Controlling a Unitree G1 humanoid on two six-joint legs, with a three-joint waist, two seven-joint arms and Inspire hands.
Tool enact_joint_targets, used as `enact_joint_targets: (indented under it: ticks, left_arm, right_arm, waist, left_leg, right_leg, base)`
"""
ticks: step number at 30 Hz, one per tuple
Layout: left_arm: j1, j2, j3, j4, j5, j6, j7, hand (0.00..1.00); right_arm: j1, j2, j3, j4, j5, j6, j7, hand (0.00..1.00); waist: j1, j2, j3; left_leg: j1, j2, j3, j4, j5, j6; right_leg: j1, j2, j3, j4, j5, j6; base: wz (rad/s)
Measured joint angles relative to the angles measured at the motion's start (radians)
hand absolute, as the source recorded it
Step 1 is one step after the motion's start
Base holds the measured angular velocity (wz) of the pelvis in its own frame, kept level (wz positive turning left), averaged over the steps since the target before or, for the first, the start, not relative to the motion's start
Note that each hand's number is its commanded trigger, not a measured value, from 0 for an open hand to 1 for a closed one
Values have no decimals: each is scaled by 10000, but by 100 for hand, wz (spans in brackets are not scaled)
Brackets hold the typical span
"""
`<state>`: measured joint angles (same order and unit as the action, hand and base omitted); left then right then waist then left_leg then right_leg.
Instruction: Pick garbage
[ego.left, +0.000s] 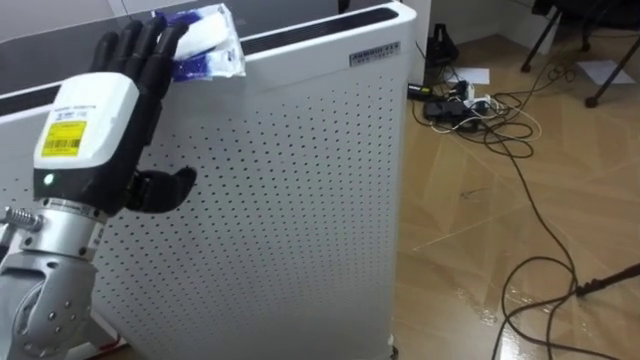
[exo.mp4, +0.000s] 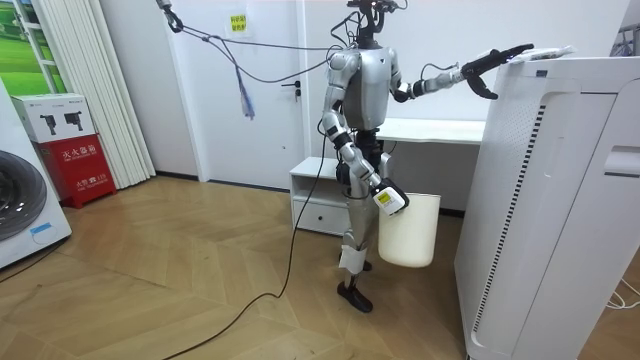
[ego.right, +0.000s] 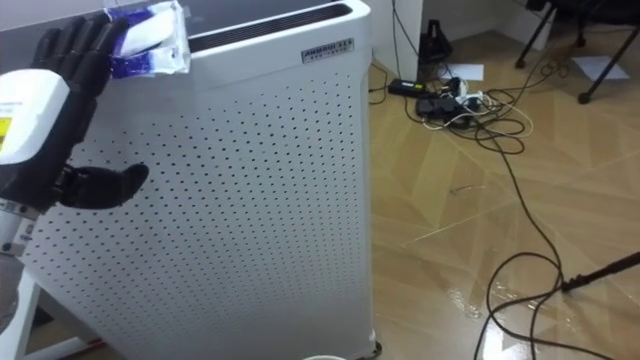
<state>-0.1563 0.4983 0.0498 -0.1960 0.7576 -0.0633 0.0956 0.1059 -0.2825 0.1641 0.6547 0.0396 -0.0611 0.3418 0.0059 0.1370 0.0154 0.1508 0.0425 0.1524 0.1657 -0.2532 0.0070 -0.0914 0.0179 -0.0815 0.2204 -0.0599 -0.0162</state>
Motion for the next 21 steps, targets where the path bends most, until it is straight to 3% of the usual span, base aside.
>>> enact_joint_targets:
  ticks: [8, 14, 21]
  left_arm:
    - [-167, 178, 1, 56, 3, -8, -349, 0]
    - [-711, 251, 1, 686, -1, 3, -456, 0]
    - [-912, 382, 1, 723, 5, 3, -472, 0]
  right_arm:
    - [-65, -48, 8, -5, 41, 0, 0, 100]
    - [-67, -81, 11, -3, 82, 20, -7, 100]
    - [-66, -97, 14, -2, 83, 203, -30, 100]
  waist:
    - [22, 252, -17]
    - [-7, 268, -19]
    - [-9, 268, -17]
  left_leg:
    - [-17, -16, 84, 5, 0, 0]
    - [5, -27, 104, 12, 0, 0]
    - [-35, -47, 117, 19, 0, 0]
  right_leg:
    - [-137, 2, 83, 162, -5, -3]
    - [-146, 14, 164, 206, -13, -10]
    - [-282, 12, 235, 363, -72, -12]
  base:
    - [-3]
    - [-2]
    - [-2]
